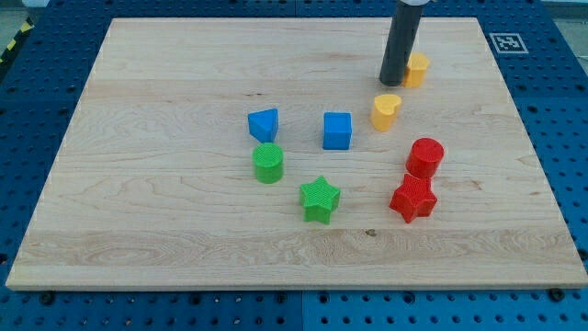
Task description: Move the heart to the bottom right of the hexagon
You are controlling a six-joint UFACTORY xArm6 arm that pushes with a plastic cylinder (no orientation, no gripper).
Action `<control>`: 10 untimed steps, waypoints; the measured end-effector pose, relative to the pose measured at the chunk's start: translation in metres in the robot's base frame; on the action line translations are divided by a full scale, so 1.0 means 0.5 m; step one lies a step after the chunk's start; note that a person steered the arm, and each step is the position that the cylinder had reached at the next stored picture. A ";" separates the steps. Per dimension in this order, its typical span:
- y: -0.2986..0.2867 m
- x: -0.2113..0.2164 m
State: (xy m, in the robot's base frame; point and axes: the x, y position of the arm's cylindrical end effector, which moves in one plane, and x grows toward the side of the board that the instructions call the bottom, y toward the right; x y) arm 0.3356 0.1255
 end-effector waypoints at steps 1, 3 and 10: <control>-0.074 0.000; -0.164 0.071; 0.053 0.162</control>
State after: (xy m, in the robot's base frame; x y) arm 0.4164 0.1522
